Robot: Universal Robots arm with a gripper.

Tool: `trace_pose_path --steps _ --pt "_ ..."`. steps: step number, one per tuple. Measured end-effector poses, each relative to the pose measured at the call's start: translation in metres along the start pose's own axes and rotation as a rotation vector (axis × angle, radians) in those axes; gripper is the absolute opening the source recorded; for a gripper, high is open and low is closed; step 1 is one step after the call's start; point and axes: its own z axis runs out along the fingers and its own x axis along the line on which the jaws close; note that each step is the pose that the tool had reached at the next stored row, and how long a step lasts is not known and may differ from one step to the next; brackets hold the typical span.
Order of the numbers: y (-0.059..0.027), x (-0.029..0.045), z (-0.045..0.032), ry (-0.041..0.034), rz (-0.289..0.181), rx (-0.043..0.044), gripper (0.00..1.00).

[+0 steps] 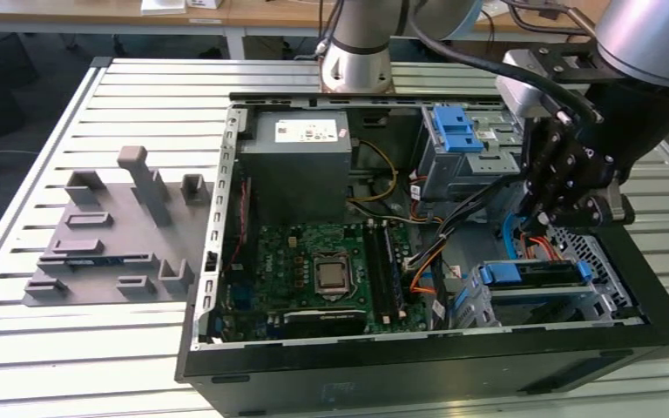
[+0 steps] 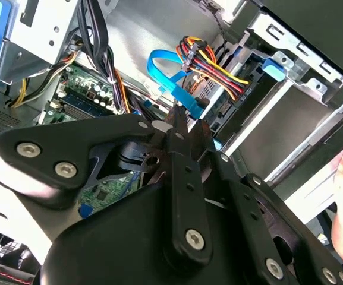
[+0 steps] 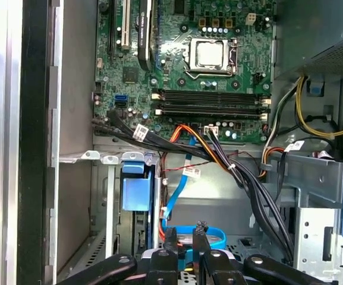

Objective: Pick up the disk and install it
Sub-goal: 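Insert the second disk wire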

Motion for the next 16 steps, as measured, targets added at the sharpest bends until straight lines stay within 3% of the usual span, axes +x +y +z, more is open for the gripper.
trace_pose_path --steps 7,8,10,12,15,16 --pt "-0.0004 0.0 0.0043 0.0026 0.0 -0.0001 0.24" --pt "-0.0004 0.0001 0.0046 0.0027 0.0 0.0 0.17" --pt "-0.0004 0.0001 0.0052 0.0012 0.0 0.0 0.15" --pt "-0.0004 0.0002 0.0058 -0.0109 0.0 0.0003 0.15" --pt "-0.0003 0.0014 0.0064 -0.0379 -0.001 0.001 0.15" --pt "-0.0003 0.0021 0.0066 -0.043 -0.002 0.0011 0.15"
